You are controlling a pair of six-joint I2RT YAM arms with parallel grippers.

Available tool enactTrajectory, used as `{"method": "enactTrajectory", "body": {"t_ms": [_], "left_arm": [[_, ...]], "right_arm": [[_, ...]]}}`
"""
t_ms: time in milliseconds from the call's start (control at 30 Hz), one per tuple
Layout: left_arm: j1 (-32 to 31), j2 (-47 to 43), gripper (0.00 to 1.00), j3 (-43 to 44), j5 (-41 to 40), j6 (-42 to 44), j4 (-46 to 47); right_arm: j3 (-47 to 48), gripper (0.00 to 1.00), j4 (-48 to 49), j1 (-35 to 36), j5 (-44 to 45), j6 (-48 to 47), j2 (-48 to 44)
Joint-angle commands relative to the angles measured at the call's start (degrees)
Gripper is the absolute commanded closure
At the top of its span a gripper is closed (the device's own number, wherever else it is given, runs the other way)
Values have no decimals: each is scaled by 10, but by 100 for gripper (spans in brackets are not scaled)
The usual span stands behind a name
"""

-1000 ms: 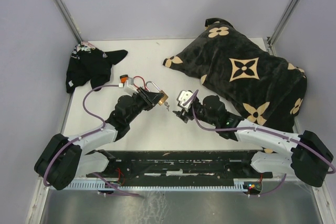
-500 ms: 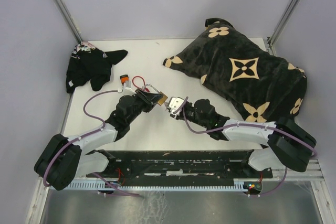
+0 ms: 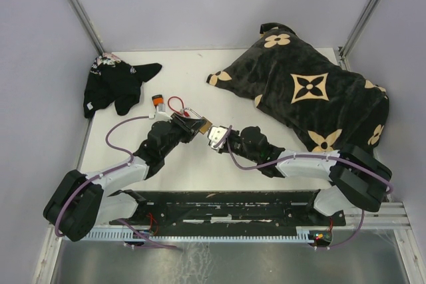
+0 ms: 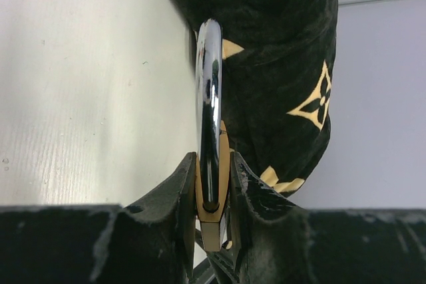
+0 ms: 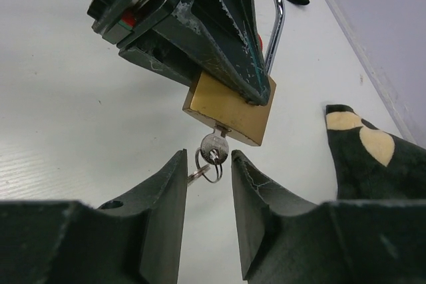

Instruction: Unlock with the key

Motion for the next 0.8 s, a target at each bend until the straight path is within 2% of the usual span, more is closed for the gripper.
{"method": "enactTrajectory", "body": {"t_ms": [0, 100, 367, 633, 767], "left_arm": [[-1, -19, 97, 22, -1, -31, 55], [-2, -19, 97, 23, 0, -31, 55], [-11, -15, 97, 18, 8, -36, 81], [-27, -8, 97, -5, 27, -41, 161], [-30, -7, 97, -16, 42, -28, 204]], "right_arm": [[29, 61, 39, 6, 11, -8, 11], [30, 64, 49, 8, 18, -12, 19], [29, 82, 83, 8, 42, 4, 35], [16, 97, 134, 8, 58, 93, 31], [16, 98, 134, -2, 28, 148, 15]]}}
